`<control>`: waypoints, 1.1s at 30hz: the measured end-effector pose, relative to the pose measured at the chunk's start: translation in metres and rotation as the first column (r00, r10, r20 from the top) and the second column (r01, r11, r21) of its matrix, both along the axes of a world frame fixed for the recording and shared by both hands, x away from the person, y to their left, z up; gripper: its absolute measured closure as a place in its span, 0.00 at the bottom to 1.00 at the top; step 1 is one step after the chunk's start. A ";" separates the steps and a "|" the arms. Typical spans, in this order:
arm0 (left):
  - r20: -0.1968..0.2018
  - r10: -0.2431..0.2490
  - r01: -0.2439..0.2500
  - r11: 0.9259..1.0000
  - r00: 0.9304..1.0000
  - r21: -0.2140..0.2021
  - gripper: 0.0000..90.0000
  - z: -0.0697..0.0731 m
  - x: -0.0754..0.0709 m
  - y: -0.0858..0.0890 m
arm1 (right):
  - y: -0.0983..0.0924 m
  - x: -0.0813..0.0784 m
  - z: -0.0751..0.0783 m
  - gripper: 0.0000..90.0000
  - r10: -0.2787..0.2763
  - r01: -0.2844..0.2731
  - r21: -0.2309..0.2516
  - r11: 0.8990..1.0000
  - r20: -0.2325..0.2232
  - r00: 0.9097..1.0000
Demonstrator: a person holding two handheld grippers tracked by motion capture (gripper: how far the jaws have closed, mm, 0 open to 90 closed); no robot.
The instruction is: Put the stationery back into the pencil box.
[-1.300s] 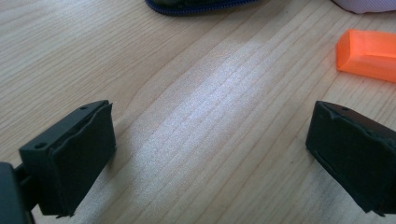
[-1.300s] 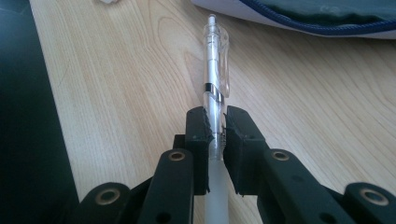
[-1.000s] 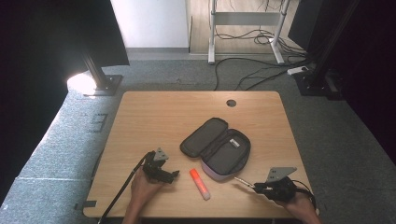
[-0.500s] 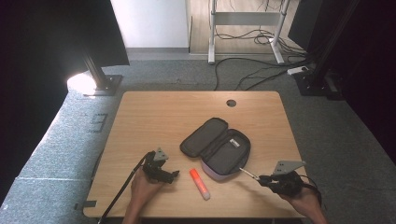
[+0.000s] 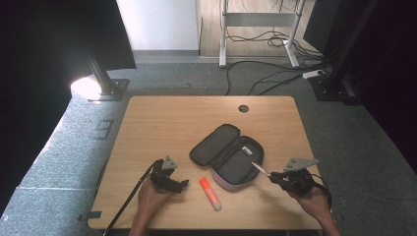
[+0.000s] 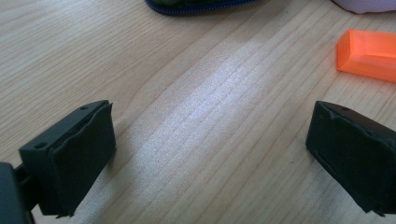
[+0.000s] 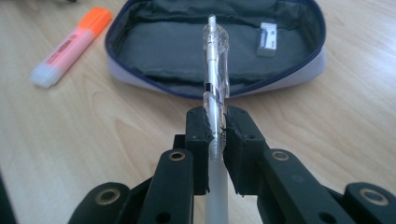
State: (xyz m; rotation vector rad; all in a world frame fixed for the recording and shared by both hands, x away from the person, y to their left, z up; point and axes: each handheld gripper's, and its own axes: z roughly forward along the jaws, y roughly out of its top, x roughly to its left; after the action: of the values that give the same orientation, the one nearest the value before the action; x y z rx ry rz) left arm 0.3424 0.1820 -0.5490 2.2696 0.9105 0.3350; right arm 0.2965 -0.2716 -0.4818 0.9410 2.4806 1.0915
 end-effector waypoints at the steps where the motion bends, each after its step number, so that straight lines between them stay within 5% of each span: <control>1: 0.000 0.000 0.000 1.000 1.000 0.000 0.01 0.000 0.000 0.000 | 0.001 0.002 0.000 0.87 -0.003 0.003 -0.003 1.000 0.001 1.000; 33: 0.000 0.000 0.000 1.000 1.000 0.000 0.01 0.000 0.000 0.000 | 0.057 0.057 0.001 0.87 -0.114 0.115 -0.022 0.993 0.022 0.993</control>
State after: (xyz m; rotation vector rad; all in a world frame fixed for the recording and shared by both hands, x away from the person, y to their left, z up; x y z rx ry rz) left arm 0.3424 0.1820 -0.5489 2.2698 0.9107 0.3349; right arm 0.3539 -0.2148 -0.4805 1.0459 2.3848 1.0286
